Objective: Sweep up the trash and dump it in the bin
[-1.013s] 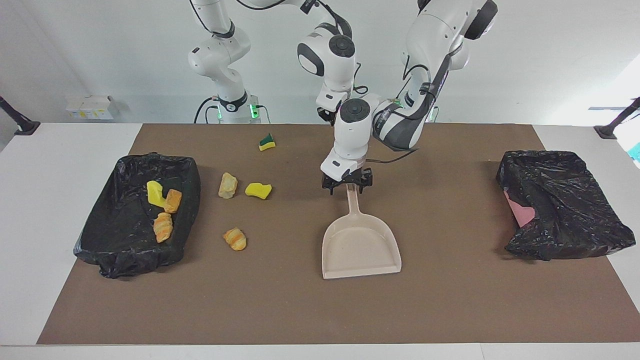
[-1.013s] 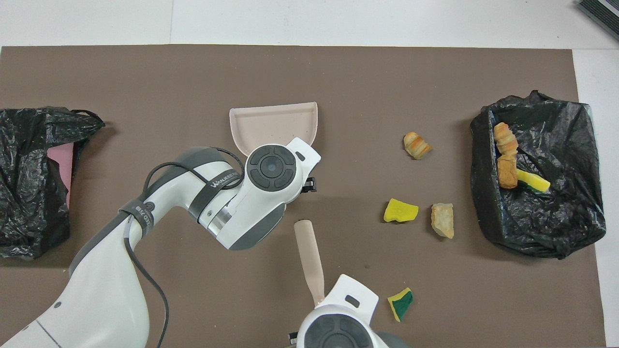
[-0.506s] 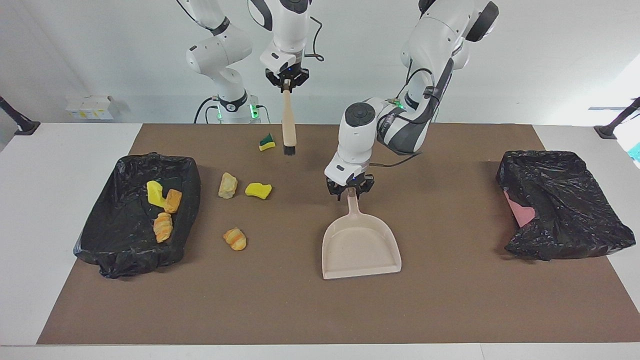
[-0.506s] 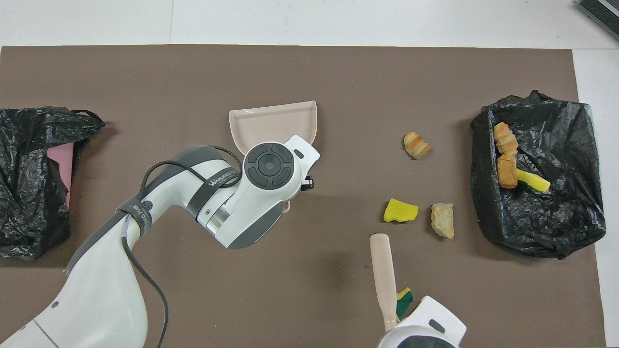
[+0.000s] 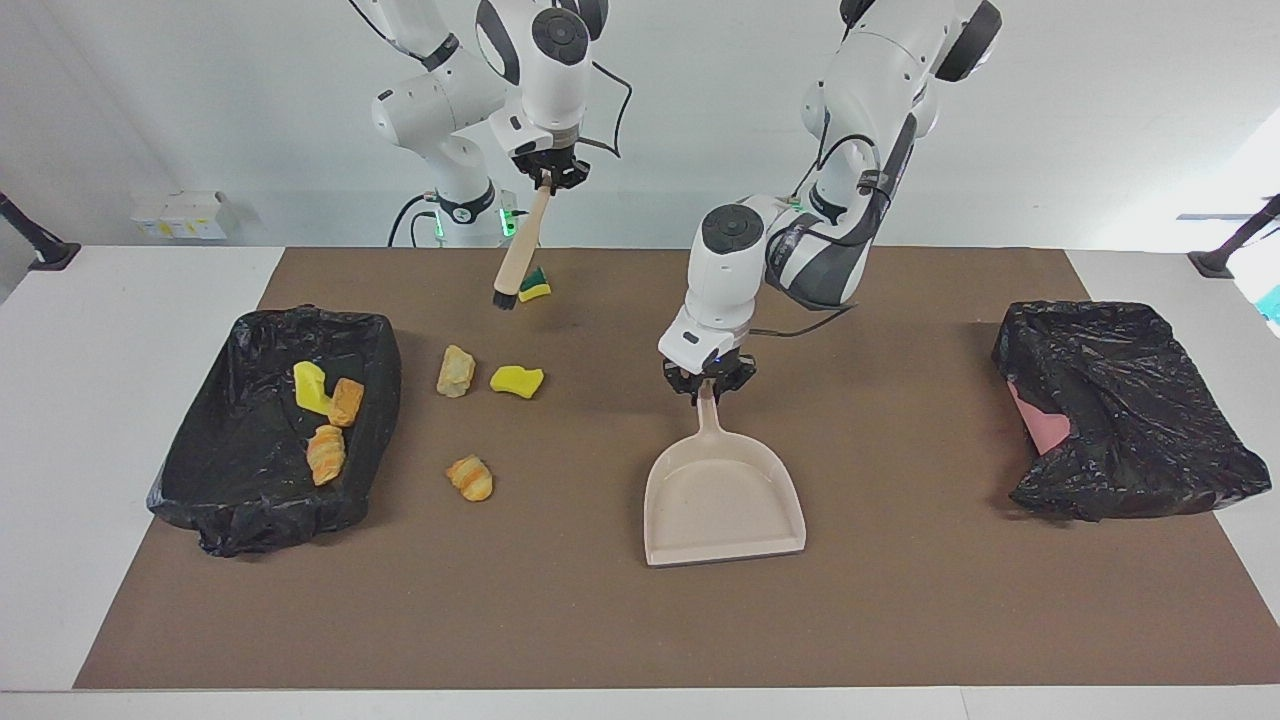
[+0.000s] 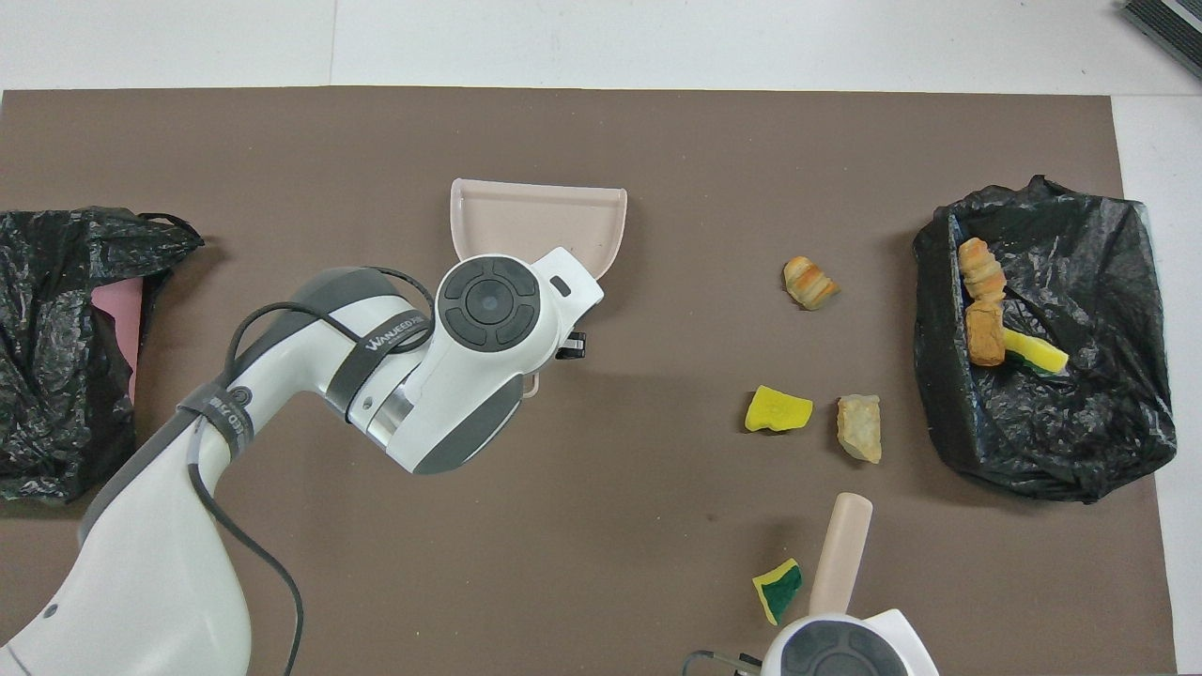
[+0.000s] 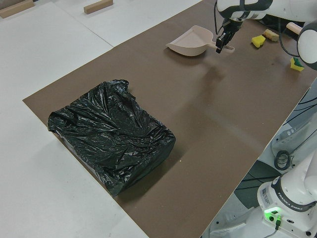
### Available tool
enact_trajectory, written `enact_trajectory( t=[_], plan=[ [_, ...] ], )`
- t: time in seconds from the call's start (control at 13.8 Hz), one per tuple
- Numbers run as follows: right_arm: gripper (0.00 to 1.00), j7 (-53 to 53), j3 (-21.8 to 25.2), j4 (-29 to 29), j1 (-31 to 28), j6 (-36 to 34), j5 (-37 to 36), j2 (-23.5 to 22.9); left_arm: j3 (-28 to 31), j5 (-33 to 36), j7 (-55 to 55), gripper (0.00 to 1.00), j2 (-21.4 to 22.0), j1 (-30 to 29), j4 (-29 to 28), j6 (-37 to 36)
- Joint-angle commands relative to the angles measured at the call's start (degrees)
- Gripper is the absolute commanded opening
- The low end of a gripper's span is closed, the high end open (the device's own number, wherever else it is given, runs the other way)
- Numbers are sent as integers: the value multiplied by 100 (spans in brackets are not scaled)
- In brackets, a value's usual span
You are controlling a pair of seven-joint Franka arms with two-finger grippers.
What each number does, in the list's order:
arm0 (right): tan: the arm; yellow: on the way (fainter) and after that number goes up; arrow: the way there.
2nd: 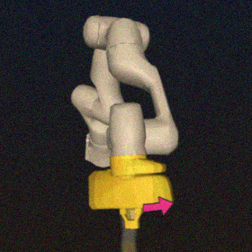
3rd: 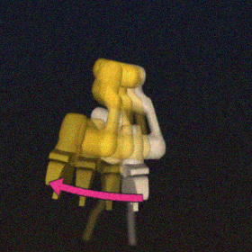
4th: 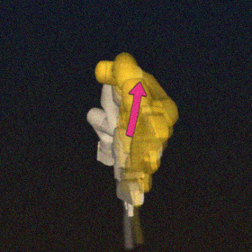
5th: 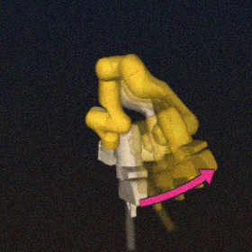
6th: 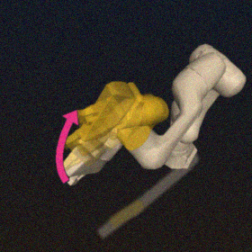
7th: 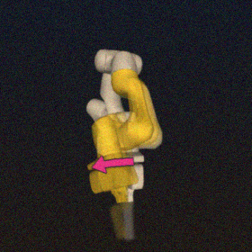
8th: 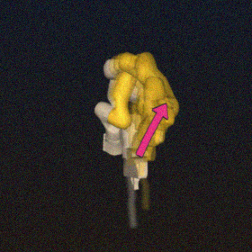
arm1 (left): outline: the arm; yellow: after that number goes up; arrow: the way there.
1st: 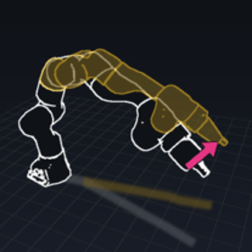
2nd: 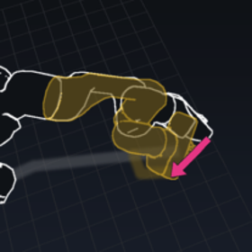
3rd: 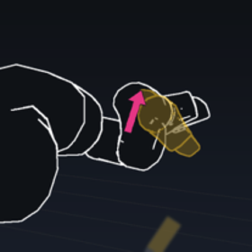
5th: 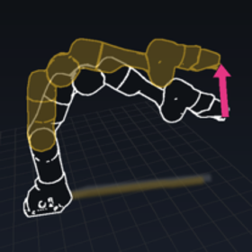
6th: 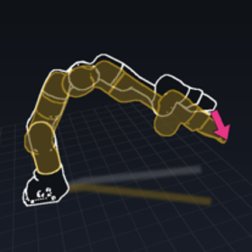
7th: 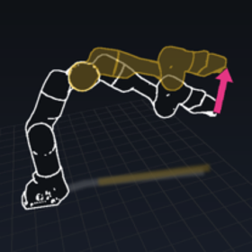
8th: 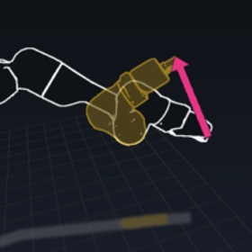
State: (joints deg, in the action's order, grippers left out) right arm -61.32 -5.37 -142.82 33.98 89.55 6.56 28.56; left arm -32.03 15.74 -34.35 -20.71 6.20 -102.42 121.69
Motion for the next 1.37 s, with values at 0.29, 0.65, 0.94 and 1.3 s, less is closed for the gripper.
enact_trajectory(
  t=[0.29, 0.65, 0.94, 1.3],
  plan=[
    [0, -1197, -78, -685, -76, 888, 793, 63, 56, 61, 3227, 0, 796, -409, -85, -1066],
    [0, -1348, -78, -756, -41, 1784, 1566, -86, 82, -158, 5564, 0, 1577, -760, -795, -1288],
    [0, -1339, -78, -756, 83, 2093, 1629, -377, 591, -1089, 8429, 0, 1824, -902, -1253, -999],
    [0, -392, -69, -398, -171, 3030, 1611, -1016, 584, -1108, 9542, 0, 2123, -657, -2062, -190]
  ],
)
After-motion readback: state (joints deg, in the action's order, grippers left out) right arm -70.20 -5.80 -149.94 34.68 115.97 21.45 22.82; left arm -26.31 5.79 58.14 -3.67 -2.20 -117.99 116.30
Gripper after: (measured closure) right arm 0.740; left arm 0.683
